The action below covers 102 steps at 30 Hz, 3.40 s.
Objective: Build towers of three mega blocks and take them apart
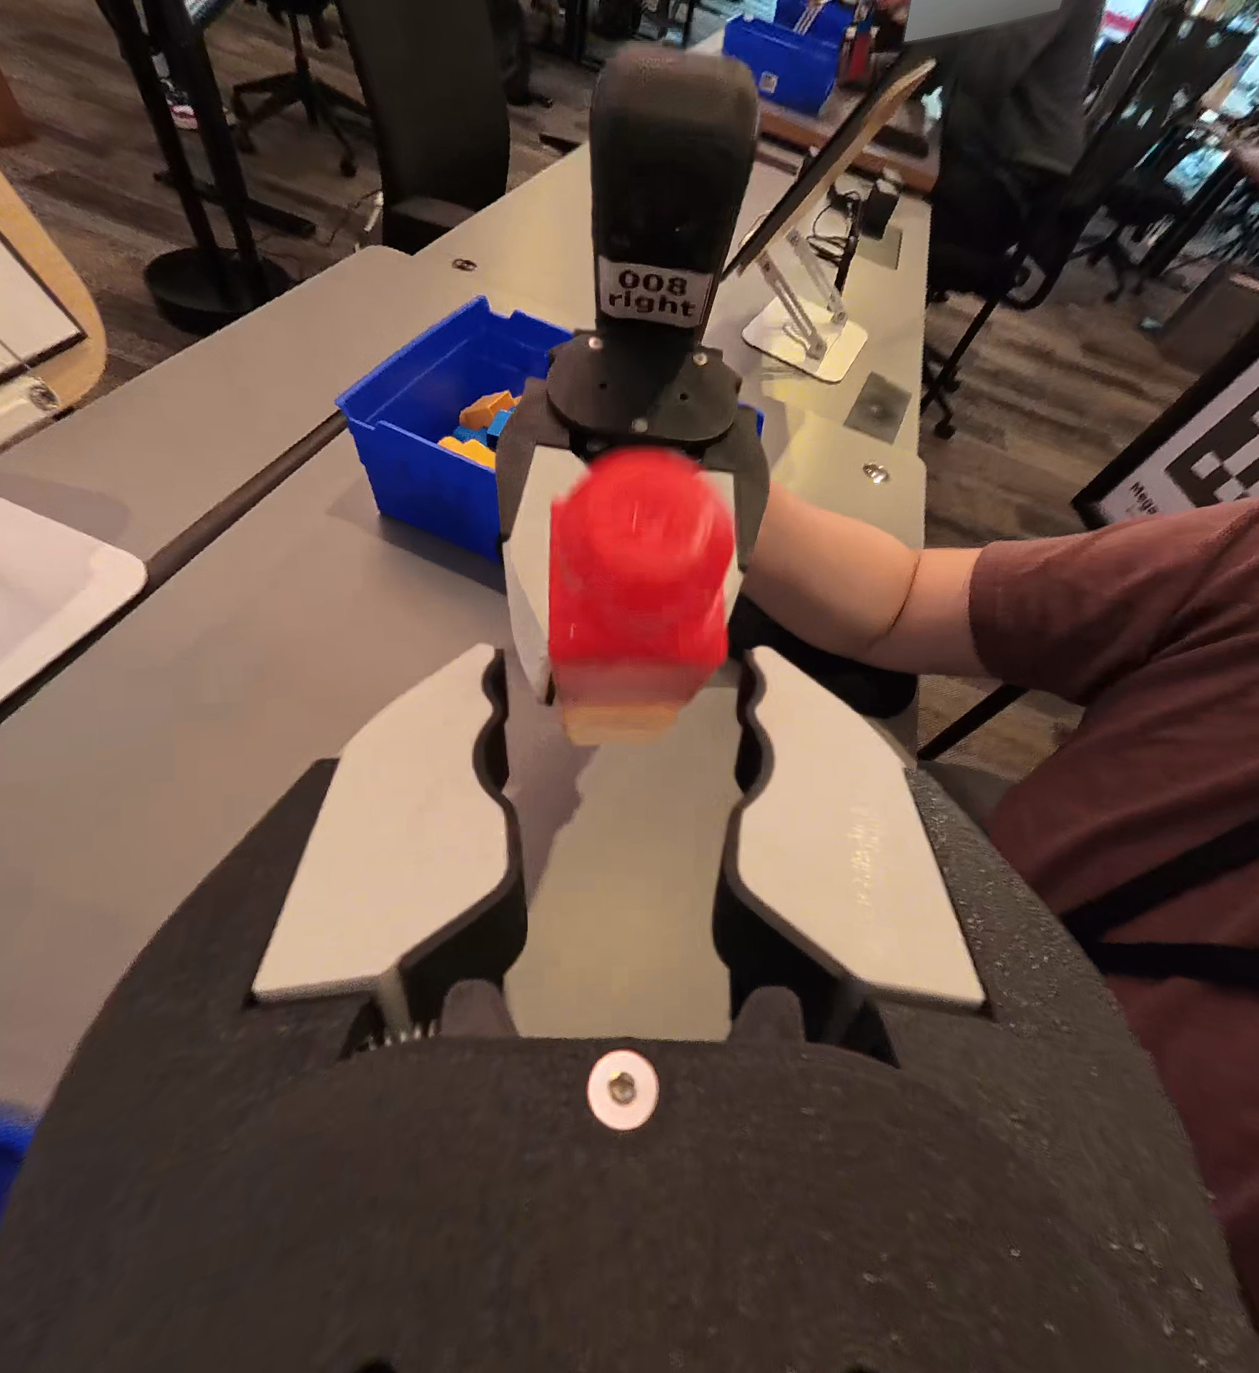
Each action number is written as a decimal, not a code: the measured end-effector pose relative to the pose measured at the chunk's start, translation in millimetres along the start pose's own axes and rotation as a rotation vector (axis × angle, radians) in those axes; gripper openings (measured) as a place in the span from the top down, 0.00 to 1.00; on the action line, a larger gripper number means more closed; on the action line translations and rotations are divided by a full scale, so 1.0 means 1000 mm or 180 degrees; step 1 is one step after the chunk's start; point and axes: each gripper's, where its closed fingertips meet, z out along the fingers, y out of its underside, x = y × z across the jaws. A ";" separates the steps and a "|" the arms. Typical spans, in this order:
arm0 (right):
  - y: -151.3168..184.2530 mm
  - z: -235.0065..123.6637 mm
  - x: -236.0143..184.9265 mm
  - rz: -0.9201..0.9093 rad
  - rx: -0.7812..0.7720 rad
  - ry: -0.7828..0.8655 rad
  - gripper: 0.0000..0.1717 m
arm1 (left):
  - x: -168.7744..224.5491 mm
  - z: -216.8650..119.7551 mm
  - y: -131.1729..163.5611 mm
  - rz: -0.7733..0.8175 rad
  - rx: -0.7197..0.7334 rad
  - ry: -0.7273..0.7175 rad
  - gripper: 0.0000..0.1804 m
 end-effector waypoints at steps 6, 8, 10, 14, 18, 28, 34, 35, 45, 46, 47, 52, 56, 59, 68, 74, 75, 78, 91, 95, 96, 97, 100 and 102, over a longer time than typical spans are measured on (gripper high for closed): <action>-0.005 -0.018 0.021 0.0134 0.0100 0.0350 0.79 | -0.018 0.037 -0.010 -0.0285 0.0260 0.0276 0.79; -0.006 -0.022 0.024 0.0313 0.0177 0.0331 0.79 | -0.023 0.039 -0.017 -0.0200 0.0397 0.0216 0.80; -0.001 -0.022 0.024 0.0392 0.0039 0.0327 0.79 | -0.024 0.043 -0.016 -0.0129 0.0368 0.0177 0.80; 0.009 -0.034 0.018 0.0474 -0.0345 0.0377 0.79 | -0.017 0.044 -0.033 -0.0234 0.0725 0.0371 0.80; 0.033 -0.061 0.028 0.0311 -0.1032 0.0875 0.79 | -0.040 0.000 -0.050 -0.0258 0.1189 0.0168 0.80; 0.200 -0.347 0.101 0.2415 -0.2002 0.3657 0.77 | -0.037 0.041 -0.007 -0.0362 0.0295 0.0277 0.80; 0.104 -0.316 0.122 0.1460 -0.0853 0.3658 0.66 | -0.034 0.069 0.009 -0.0363 -0.0005 0.0356 0.80; 0.062 -0.284 0.115 0.1105 -0.0401 0.3288 0.66 | -0.032 0.073 0.010 -0.0344 -0.0036 0.0374 0.80; -0.023 -0.062 0.030 0.0542 0.0239 0.0686 0.76 | -0.017 0.095 0.023 -0.0254 -0.0295 0.0472 0.80; -0.023 -0.060 0.028 0.0596 0.0230 0.0600 0.79 | -0.015 0.096 0.026 -0.0213 -0.0350 0.0518 0.80; -0.024 -0.061 0.028 0.0602 0.0263 0.0596 0.79 | -0.014 0.096 0.025 -0.0252 -0.0330 0.0555 0.80; -0.056 -0.084 0.033 0.0755 0.1058 0.0671 0.79 | -0.014 0.097 0.047 -0.0235 -0.0773 0.0551 0.80; -0.031 -0.168 0.062 0.0887 0.0730 0.1465 0.79 | 0.010 0.117 0.054 -0.0287 -0.0846 0.0978 0.80; 0.069 -0.291 0.099 0.1117 -0.0883 0.3451 0.79 | 0.011 0.116 0.046 -0.0390 -0.0709 0.1075 0.80; 0.160 -0.343 0.116 0.1459 -0.2018 0.3809 0.63 | -0.006 0.101 0.029 -0.0742 -0.0376 0.1170 0.80; 0.001 -0.143 0.044 -0.1351 -0.0863 0.1972 0.55 | -0.001 0.082 0.024 -0.0985 -0.0342 0.1440 0.80; -0.004 -0.109 0.020 -0.1640 -0.0830 0.1574 0.59 | 0.001 0.079 0.022 -0.1032 -0.0334 0.1502 0.80; -0.004 -0.058 -0.005 -0.2120 -0.1004 0.1291 0.54 | 0.005 0.075 0.019 -0.1046 -0.0302 0.1585 0.80; 0.011 -0.140 0.023 -0.1766 -0.1642 0.2129 0.59 | 0.017 0.048 0.002 -0.0697 -0.0132 0.1472 0.74; 0.104 -0.287 0.080 0.0029 -0.2436 0.3319 0.59 | -0.053 0.002 0.004 -0.0338 -0.0063 -0.0116 0.72; 0.132 -0.312 0.084 0.0497 -0.2608 0.3434 0.59 | -0.074 -0.017 0.007 -0.0265 -0.0077 -0.0600 0.71; 0.157 -0.331 0.085 0.0861 -0.2771 0.3494 0.58 | -0.095 -0.040 0.014 -0.0244 -0.0128 -0.1079 0.72; 0.203 -0.365 0.087 0.1435 -0.2967 0.3666 0.58 | -0.142 -0.109 0.042 -0.0374 -0.0329 -0.2201 0.75; 0.202 -0.373 0.091 0.1497 -0.2790 0.3802 0.55 | -0.160 -0.144 0.068 -0.0700 -0.0454 -0.2594 0.75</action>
